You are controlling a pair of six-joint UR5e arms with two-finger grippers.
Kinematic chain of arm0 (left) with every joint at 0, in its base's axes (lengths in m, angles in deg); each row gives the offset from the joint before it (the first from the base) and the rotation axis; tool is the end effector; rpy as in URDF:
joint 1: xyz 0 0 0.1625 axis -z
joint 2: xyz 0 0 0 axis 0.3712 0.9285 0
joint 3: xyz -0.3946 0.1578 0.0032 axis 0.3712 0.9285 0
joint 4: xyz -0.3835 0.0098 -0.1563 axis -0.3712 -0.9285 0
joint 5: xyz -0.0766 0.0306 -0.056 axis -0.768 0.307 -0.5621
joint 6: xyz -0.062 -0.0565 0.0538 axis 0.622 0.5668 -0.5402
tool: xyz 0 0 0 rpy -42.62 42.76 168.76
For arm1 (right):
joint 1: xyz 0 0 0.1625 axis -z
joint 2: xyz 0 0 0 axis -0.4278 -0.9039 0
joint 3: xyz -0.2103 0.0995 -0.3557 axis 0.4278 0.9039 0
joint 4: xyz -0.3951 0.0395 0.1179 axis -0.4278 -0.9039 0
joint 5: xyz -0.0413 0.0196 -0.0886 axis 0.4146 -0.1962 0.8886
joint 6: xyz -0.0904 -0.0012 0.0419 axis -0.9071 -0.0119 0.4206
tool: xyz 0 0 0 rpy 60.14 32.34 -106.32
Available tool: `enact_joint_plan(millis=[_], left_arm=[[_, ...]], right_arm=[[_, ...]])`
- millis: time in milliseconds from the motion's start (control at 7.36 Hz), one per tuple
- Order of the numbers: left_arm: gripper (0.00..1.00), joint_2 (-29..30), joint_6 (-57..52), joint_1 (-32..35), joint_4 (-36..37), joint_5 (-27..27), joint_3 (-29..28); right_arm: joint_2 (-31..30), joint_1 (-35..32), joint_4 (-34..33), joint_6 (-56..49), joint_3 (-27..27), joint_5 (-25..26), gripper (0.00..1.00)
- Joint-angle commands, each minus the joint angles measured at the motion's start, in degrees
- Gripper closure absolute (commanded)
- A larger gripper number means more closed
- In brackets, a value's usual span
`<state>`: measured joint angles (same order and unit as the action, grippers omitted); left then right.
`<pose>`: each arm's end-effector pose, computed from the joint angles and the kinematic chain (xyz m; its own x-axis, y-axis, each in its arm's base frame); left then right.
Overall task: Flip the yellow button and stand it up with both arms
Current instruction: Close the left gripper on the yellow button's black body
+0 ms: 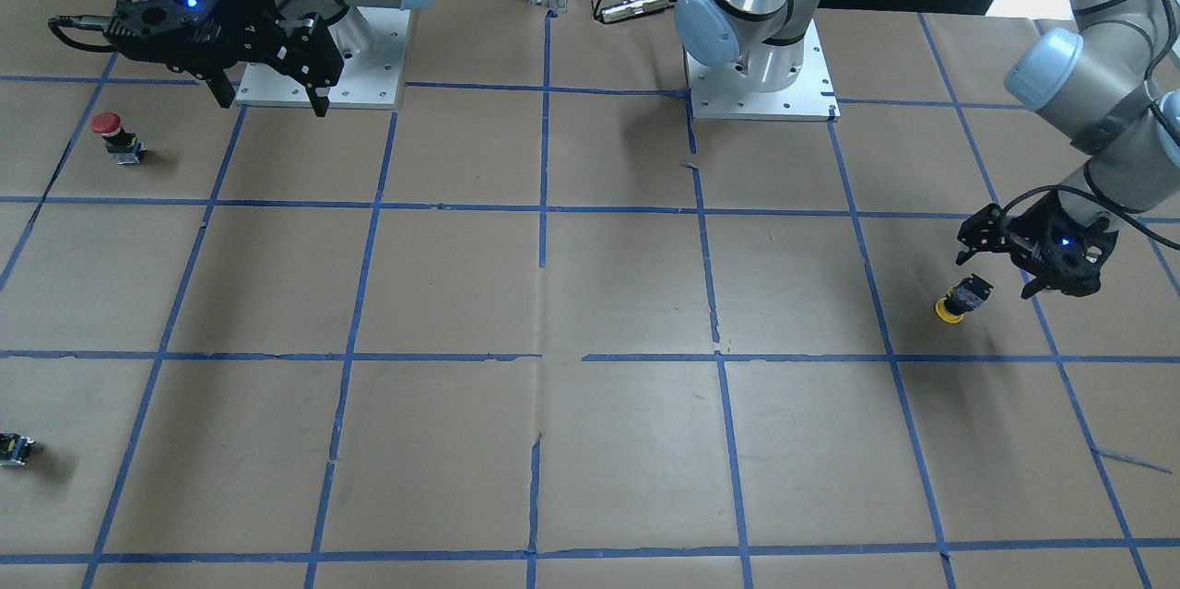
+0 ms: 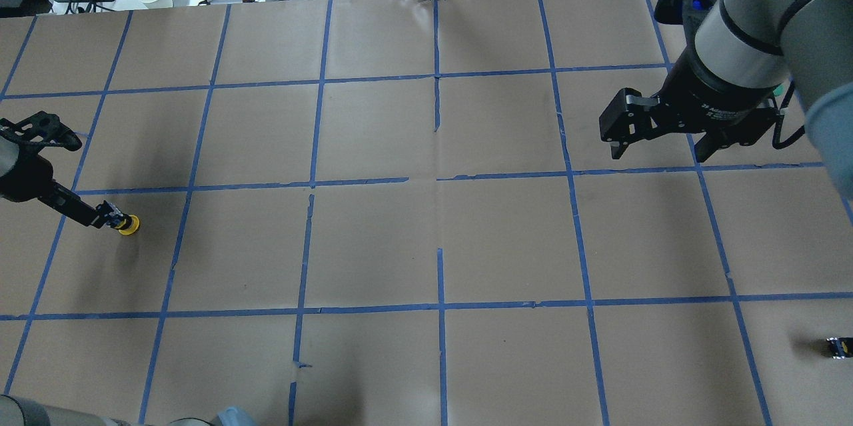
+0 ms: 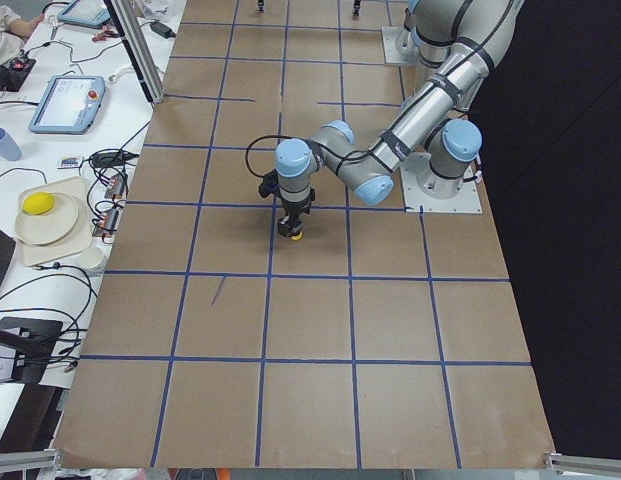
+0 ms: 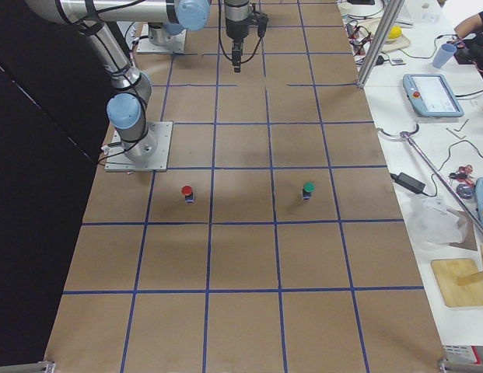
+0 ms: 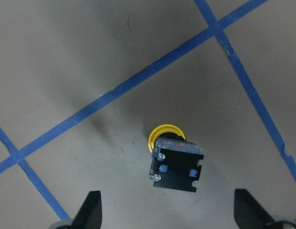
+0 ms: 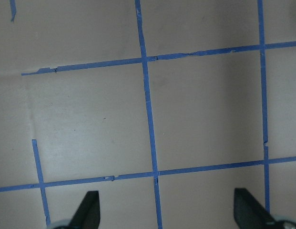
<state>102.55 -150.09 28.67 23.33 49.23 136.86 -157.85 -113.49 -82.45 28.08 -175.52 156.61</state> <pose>0.2216 -0.4777 0.2436 -0.8437 0.5358 0.0310 0.5363 0.8439 0.0103 0.1197 -0.4181 0.4825 -0.9955 0.0944 -0.0003 0.0944 0.9949 -0.0364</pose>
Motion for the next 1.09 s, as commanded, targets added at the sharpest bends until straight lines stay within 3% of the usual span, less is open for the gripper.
enact_joint_plan(millis=[0, 679, 951], left_arm=[[0.03, -0.2, -0.4, 2.3, 1.1, 0.2, 1.0], [0.04, 1.3, -2.5, 3.5, 8.0, 0.6, 3.2], [0.1, 1.4, -3.0, 3.4, 8.0, 0.7, 3.6]], right_arm=[[0.1, 0.0, -0.5, 0.2, 0.1, -0.1, 0.0], [0.3, 0.0, -0.5, 0.2, 0.0, -0.6, 0.0], [0.9, 0.3, -4.1, -0.2, 0.1, 0.4, 0.0]])
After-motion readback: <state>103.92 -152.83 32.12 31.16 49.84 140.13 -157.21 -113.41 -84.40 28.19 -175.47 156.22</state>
